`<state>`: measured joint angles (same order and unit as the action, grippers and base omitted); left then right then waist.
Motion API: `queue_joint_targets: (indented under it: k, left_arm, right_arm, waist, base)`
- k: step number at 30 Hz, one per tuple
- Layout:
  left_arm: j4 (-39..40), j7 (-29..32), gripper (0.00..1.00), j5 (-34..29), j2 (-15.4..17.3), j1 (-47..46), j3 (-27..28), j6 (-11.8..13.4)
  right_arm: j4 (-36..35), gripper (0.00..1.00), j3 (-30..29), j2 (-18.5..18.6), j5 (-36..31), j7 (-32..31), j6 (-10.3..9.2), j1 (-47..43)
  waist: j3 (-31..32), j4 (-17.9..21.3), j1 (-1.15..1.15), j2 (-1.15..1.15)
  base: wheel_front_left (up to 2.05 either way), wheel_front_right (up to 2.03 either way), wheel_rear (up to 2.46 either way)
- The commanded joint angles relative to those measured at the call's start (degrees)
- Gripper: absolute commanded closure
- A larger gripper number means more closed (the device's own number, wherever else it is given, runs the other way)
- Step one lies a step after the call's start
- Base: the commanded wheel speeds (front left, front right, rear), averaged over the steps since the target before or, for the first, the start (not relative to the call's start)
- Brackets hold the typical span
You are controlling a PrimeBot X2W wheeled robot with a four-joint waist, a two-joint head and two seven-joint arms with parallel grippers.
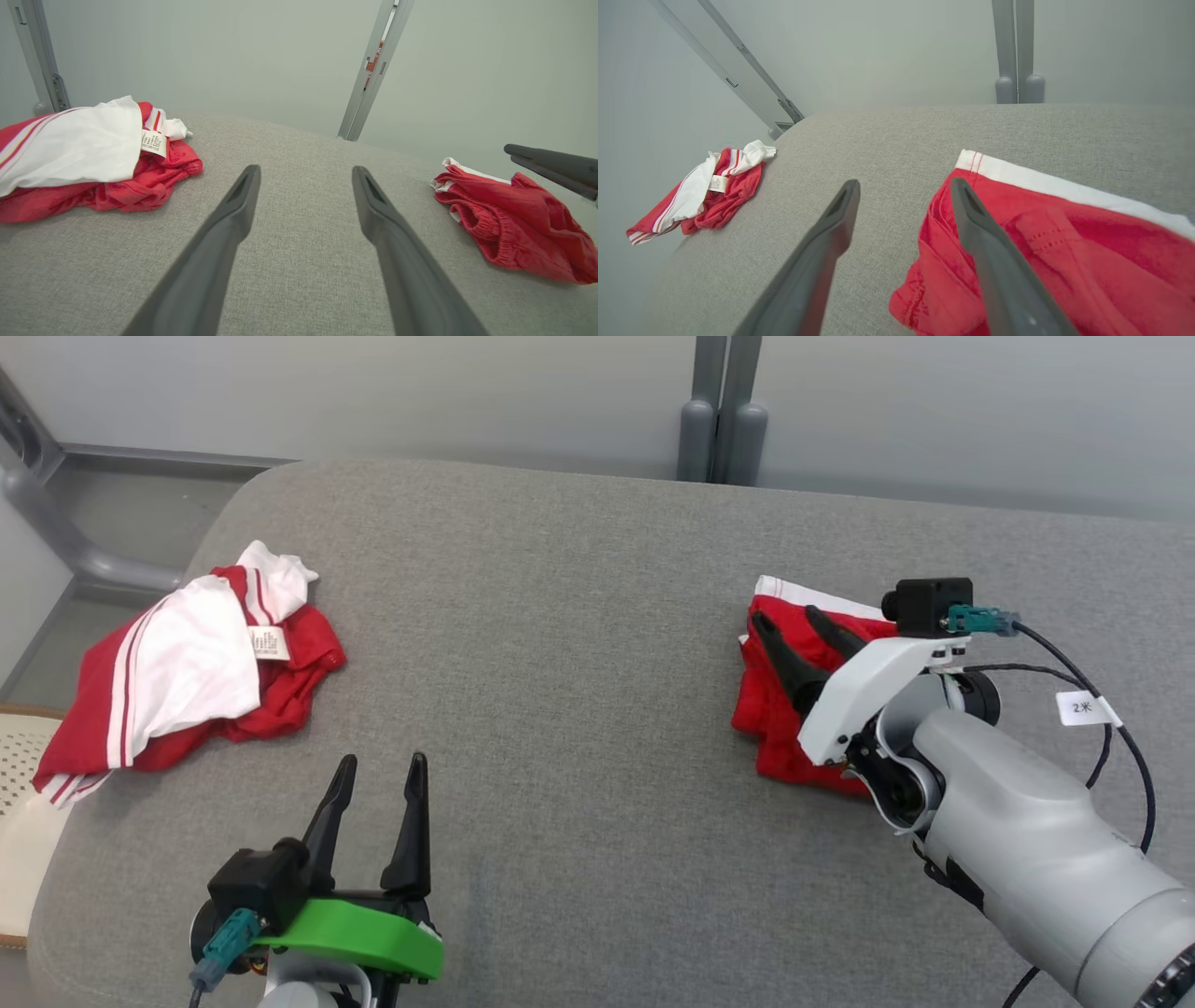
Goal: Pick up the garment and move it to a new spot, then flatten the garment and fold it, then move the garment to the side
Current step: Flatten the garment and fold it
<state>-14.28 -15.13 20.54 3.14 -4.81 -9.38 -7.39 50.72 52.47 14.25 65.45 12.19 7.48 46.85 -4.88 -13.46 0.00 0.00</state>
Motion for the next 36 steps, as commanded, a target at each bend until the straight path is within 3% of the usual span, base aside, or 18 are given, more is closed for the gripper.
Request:
queue_joint_targets:
  k: [1, 6, 9, 13, 17, 21, 22, 23, 24, 36]
  left_arm:
    - [0.2, 0.0, 0.0, -0.4, 0.1, 0.8, 0.3, -0.2]
    - [1.1, 0.0, 0.0, -0.7, 0.1, 1.8, 0.8, -0.2]
    - [1.8, 0.0, 0.0, -0.8, 0.0, 2.1, 1.1, -0.2]
    - [2.3, 0.0, 0.0, -1.0, -0.1, 2.4, 1.4, -0.2]
    - [2.6, 0.0, 0.0, -1.1, -0.1, 2.0, 1.5, -0.2]
    - [3.0, 0.0, 0.0, -1.3, -0.1, 1.1, 1.4, -0.2]
    - [3.1, 0.0, 0.0, -1.4, -0.1, 0.9, 1.3, -0.2]
    - [3.2, 0.0, 0.0, -1.4, -0.1, 0.6, 1.1, -0.2]
    - [3.3, 0.0, 0.0, -1.4, -0.1, 0.3, 0.9, -0.2]
    - [4.2, 0.0, 0.0, -1.3, 0.1, -2.3, 0.5, -0.2]
  right_arm:
    - [-1.2, 0.0, -0.1, 1.3, 0.0, 1.0, 0.02, -1.1]
    - [-6.2, 0.0, -3.9, 6.2, -1.4, 2.9, 0.02, -2.7]
    - [-9.0, 0.0, -11.5, 9.7, -6.0, 3.0, 0.02, -4.1]
    - [-11.4, 0.0, -22.0, 11.3, -12.9, 3.0, 0.02, -9.5]
    - [-11.9, 0.0, -28.9, 10.4, -18.0, 3.0, 0.02, -13.5]
    - [-11.0, 0.01, -31.7, 8.9, -21.1, 3.0, 0.02, -15.3]
    - [-10.5, 0.22, -31.9, 8.6, -21.7, 3.0, 0.02, -15.2]
    - [-9.9, 0.78, -32.0, 8.1, -22.1, 3.0, 0.02, -14.9]
    - [-9.1, 1.0, -32.0, 7.6, -22.1, 2.7, 0.02, -14.6]
    - [-0.4, 1.0, -25.3, 2.6, -17.9, -6.5, 0.02, -8.0]
  waist:
    - [1.2, 1.9, 0.0, 0.0]
    - [2.2, 4.6, 0.0, 0.0]
    - [2.4, 5.9, 0.0, 0.0]
    - [2.4, 7.2, 0.0, 0.0]
    - [2.0, 7.9, 0.0, 0.0]
    - [1.2, 8.0, 0.0, 0.0]
    - [1.0, 7.8, 0.0, 0.0]
    - [0.7, 7.6, 0.0, 0.0]
    - [0.4, 7.3, 0.0, 0.0]
    - [-4.3, 1.7, 0.0, 0.0]
  base:
    - [0.0, 0.0, 0.0]
    - [0.0, 0.0, 0.0]
    - [0.0, 0.0, 0.0]
    - [0.0, 0.0, 0.0]
    - [0.0, 0.0, 0.0]
    - [0.0, 0.0, 0.0]
    - [0.0, 0.0, 0.0]
    - [0.0, 0.0, 0.0]
    - [0.0, 0.0, 0.0]
    - [0.0, 0.0, 0.0]
